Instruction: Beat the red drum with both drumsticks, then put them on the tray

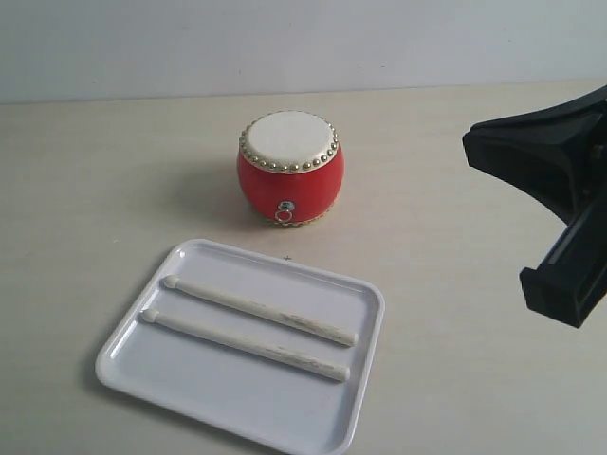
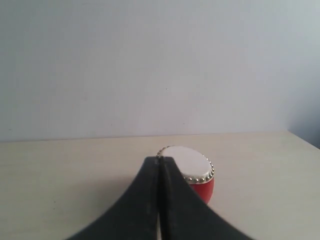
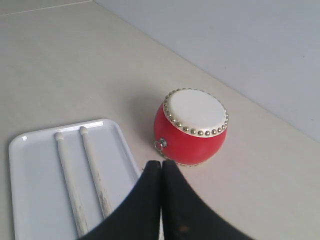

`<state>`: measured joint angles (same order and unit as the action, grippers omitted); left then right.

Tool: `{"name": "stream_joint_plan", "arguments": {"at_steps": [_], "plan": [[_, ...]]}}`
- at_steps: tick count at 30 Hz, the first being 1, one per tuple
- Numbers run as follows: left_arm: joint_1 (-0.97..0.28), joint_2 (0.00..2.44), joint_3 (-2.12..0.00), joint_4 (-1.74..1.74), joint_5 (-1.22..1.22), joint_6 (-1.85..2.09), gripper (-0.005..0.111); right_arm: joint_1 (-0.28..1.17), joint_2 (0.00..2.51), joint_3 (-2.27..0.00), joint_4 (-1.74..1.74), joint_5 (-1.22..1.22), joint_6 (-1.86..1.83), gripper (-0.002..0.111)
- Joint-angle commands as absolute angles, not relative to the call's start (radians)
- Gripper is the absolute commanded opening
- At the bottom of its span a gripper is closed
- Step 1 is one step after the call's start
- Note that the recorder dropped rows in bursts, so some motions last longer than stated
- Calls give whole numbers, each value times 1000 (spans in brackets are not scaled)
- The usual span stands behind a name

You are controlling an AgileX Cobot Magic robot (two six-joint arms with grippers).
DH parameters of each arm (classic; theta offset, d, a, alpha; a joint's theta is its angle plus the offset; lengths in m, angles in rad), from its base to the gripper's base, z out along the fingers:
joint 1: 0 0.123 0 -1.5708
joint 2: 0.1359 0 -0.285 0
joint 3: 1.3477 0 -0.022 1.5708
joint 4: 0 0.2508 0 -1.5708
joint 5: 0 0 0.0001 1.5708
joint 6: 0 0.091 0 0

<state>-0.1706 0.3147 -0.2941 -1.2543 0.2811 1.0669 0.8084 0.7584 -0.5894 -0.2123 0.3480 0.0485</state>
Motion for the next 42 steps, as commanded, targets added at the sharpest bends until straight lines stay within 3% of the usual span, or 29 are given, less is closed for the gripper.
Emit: {"name": "stream_joint_plan", "arguments": {"at_steps": [1, 10, 16, 22, 35, 37, 42], "plan": [[-169, 310, -291, -1260, 289, 1063, 0, 802, 754, -586, -217, 330, 55, 0], [-164, 166, -291, -1221, 283, 1108, 0, 802, 754, -586, -217, 330, 55, 0], [-66, 2, -273, -1037, 266, 1147, 0, 802, 754, -586, -209, 330, 55, 0], [44, 0, -166, -1056, 166, 1147, 0, 802, 754, -586, -209, 330, 55, 0], [51, 0, -140, -1112, 117, 1123, 0, 802, 754, -586, -209, 330, 55, 0], [51, 0, -134, -1018, 126, 1004, 0, 802, 754, -586, -209, 330, 55, 0], [51, 0, -99, -393, 126, 379, 0, 802, 754, -586, -209, 330, 55, 0]]}}
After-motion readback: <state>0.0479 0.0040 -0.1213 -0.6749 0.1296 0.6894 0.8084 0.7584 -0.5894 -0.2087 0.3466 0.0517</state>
